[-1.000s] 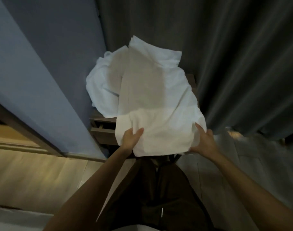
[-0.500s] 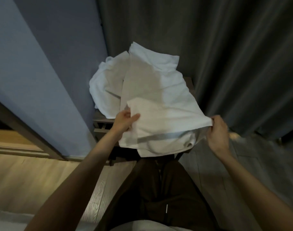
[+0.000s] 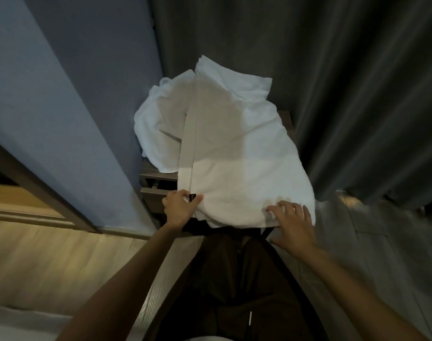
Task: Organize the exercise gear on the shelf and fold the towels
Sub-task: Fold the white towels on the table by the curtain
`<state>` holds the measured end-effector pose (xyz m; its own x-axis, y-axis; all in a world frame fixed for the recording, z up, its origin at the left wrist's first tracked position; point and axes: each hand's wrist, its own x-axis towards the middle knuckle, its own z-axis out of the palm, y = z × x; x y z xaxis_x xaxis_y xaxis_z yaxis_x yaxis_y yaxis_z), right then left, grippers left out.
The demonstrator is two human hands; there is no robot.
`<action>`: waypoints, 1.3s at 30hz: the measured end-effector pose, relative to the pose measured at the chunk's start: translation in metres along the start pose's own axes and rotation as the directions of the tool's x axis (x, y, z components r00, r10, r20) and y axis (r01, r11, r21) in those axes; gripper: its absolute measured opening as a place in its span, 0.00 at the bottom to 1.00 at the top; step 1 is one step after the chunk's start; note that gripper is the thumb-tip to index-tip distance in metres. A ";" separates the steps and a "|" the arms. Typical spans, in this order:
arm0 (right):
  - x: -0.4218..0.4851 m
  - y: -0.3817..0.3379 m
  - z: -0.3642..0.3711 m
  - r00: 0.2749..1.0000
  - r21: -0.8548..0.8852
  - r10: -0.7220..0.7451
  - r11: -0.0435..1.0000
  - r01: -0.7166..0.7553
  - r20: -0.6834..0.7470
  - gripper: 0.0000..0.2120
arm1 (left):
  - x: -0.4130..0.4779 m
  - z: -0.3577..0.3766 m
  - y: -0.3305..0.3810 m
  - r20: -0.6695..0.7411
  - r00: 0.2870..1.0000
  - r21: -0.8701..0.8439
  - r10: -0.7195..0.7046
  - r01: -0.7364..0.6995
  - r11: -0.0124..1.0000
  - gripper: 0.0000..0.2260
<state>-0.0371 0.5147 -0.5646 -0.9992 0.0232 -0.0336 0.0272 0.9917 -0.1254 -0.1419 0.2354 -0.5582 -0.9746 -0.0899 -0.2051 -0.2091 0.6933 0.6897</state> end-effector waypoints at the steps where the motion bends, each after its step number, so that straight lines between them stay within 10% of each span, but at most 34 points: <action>1: 0.001 -0.001 0.005 1.000 -0.017 0.011 1.000 -0.010 0.016 0.37 | 0.000 0.000 0.000 -0.013 0.999 -0.032 0.041 -0.042 0.999 0.18; 8: 0.015 0.004 0.006 0.990 0.040 0.043 0.998 -0.038 -0.133 0.32 | 0.001 -0.030 0.030 0.084 0.994 -0.371 0.077 -0.040 0.928 0.13; 18: 0.001 0.013 0.005 0.980 0.103 0.136 0.987 -0.122 -0.148 0.56 | -0.017 -0.063 0.123 0.357 0.922 -0.897 0.151 0.294 0.329 0.09; 23: 0.015 -0.008 -0.001 0.961 0.233 0.230 0.954 -0.191 -0.153 0.45 | -0.025 -0.065 0.140 0.365 0.902 -0.923 0.229 0.317 0.219 0.10; 29: 0.028 0.011 -0.031 0.806 0.528 0.555 0.756 -0.387 -0.203 0.17 | -0.022 -0.071 0.131 0.335 0.902 -0.923 0.272 0.255 0.289 0.11; 34: 0.027 0.039 -0.085 0.576 0.780 0.704 0.602 -0.171 -0.417 0.11 | -0.021 -0.056 0.118 0.205 0.954 -0.899 0.217 0.096 0.426 0.04; 39: 0.010 0.065 -0.058 0.611 0.922 0.790 0.270 -0.277 -0.048 0.12 | -0.044 0.006 0.073 0.347 0.934 -0.697 -0.083 0.316 0.643 0.03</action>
<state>-0.0471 0.5868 -0.5156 -0.5907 0.8037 -0.0718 0.3118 0.1453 -0.9390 -0.1143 0.2946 -0.5029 -0.8653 0.1065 -0.4898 -0.4985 -0.0808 0.8631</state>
